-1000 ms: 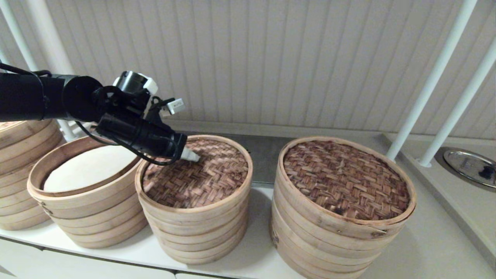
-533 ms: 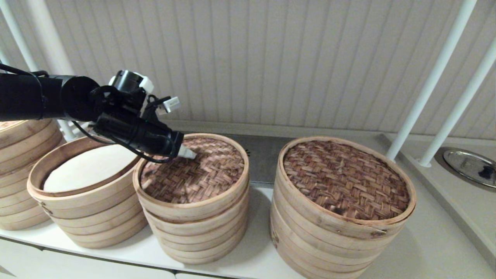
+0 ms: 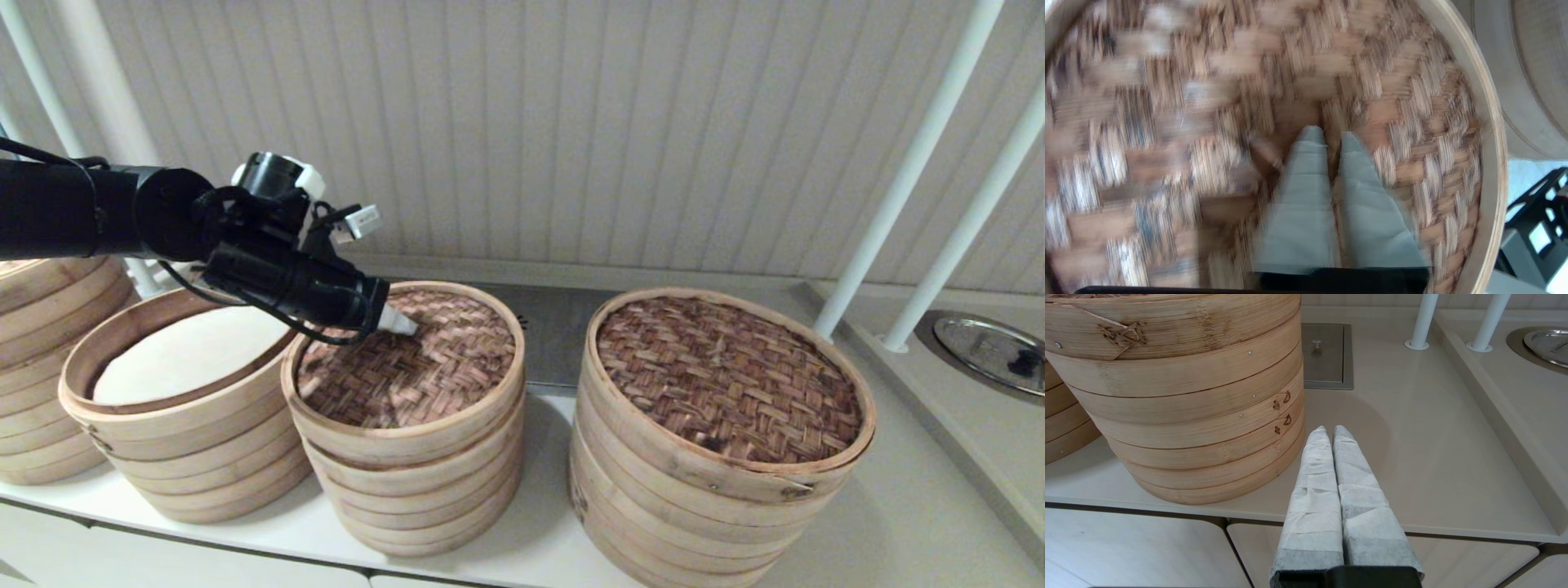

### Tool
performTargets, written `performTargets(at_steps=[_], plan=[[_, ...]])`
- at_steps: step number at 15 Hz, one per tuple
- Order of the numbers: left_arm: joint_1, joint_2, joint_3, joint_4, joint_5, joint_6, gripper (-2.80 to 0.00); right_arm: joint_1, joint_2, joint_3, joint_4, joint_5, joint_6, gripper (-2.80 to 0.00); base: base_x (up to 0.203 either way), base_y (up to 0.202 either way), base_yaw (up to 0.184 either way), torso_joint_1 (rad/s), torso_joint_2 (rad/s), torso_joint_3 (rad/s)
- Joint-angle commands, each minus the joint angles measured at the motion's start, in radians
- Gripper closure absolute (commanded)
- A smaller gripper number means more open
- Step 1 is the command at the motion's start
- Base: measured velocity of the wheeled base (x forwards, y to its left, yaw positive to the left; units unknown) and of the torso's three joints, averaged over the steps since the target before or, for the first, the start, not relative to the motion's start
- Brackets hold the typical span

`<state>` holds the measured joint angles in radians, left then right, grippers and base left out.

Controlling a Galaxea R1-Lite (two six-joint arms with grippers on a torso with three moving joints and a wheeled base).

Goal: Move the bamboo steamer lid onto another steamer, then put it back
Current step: Put the steamer, then pick up the steamer

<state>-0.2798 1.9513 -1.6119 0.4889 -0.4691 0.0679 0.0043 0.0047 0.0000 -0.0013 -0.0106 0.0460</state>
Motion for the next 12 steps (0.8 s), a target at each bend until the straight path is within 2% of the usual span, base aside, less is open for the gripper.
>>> performTargets(at_steps=[1, 6, 9, 12], plan=[[-0.001, -0.003, 0.0, 0.005, -0.002, -0.003, -2.8, 0.0, 0.001, 0.003, 0.0, 0.0, 0.0, 0.0, 0.0, 0.0, 0.0, 0.0, 0.0, 0.0], [-0.001, -0.068, -0.007, 0.007, 0.0, -0.008, -2.8, 0.0, 0.001, 0.003, 0.0, 0.0, 0.0, 0.0, 0.0, 0.0, 0.0, 0.0, 0.0, 0.0], [0.0, -0.208, 0.016, 0.019, 0.002, -0.014, -2.8, 0.0, 0.001, 0.003, 0.0, 0.0, 0.0, 0.0, 0.0, 0.0, 0.0, 0.0, 0.0, 0.0], [0.023, -0.39, 0.094, 0.023, 0.008, -0.013, -2.8, 0.0, 0.001, 0.003, -0.002, 0.0, 0.0, 0.0, 0.0, 0.0, 0.0, 0.0, 0.0, 0.0]])
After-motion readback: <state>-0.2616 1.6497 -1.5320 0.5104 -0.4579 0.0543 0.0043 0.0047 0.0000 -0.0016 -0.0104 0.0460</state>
